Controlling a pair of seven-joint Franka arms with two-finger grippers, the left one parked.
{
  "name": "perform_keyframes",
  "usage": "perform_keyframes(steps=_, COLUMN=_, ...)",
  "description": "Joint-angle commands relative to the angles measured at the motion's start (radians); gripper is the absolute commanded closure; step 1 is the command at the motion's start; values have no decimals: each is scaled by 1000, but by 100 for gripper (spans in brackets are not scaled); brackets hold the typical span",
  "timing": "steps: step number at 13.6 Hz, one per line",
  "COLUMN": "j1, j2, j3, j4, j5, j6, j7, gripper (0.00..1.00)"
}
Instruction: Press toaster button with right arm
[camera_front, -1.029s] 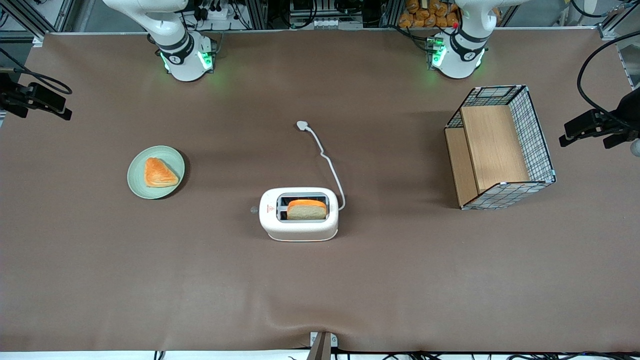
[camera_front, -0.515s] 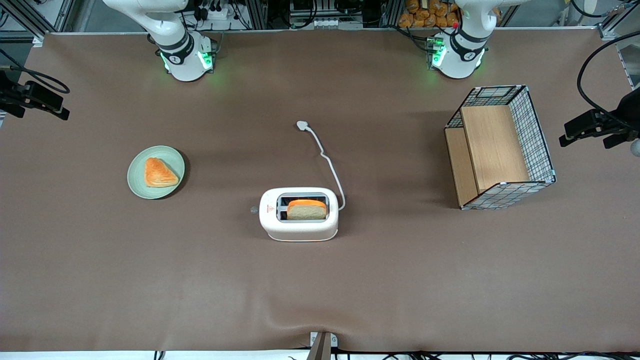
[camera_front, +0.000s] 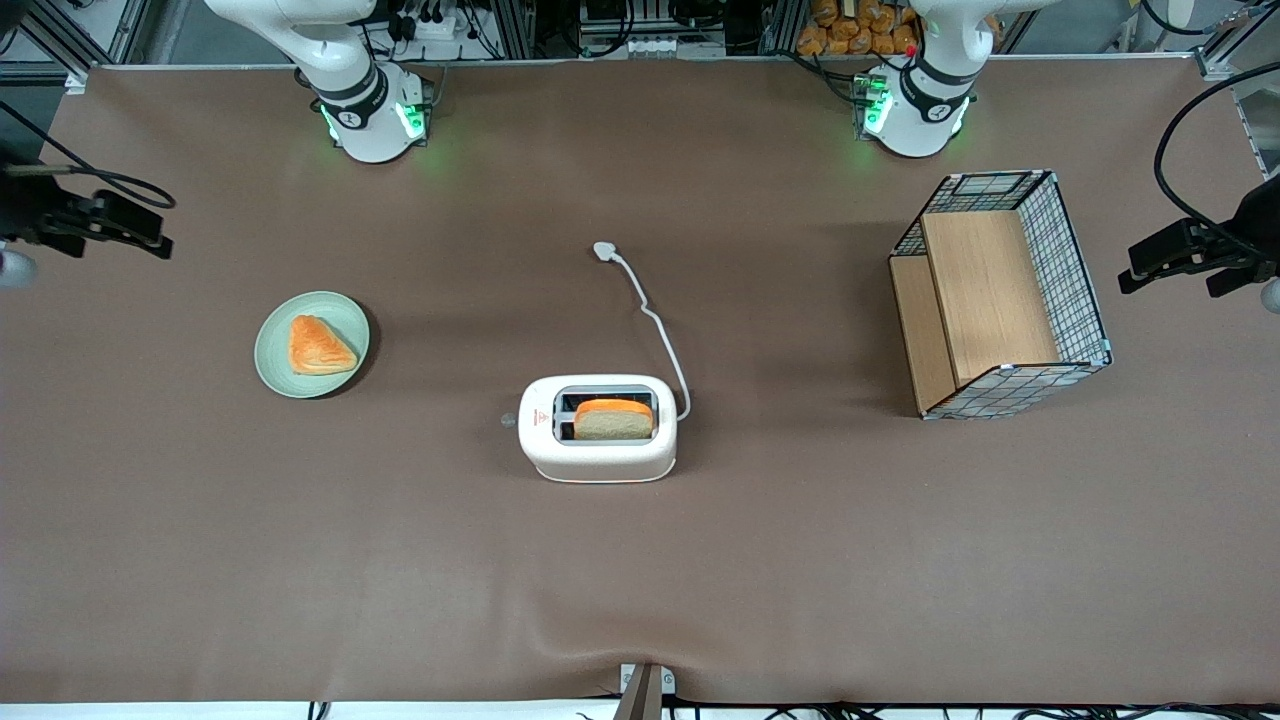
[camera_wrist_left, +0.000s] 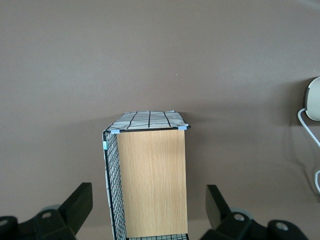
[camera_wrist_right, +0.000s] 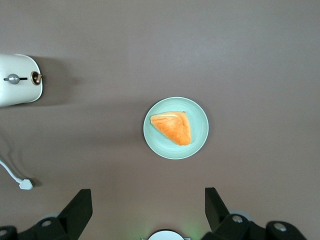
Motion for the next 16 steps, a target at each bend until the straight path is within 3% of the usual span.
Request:
perform_keyframes(steps=1, j1=3, j2=53, j3=-3, j4=24, j5=75, j6=-17, j7=2, gripper=0)
perform_keyframes(steps=4, j1=12, j2=110, j3=-2, j4=26, j5=135, j6=-10, j7=58, gripper=0)
perform_keyframes(steps=12, j1=8, j2=348, j3=-2, j4=32, j5=445, j6=33, j7=50, gripper=0)
perform_keyframes(steps=16, j1=127, j2=429, j3=-2, j4=30, j5=493, j6=217, j7=47, gripper=0)
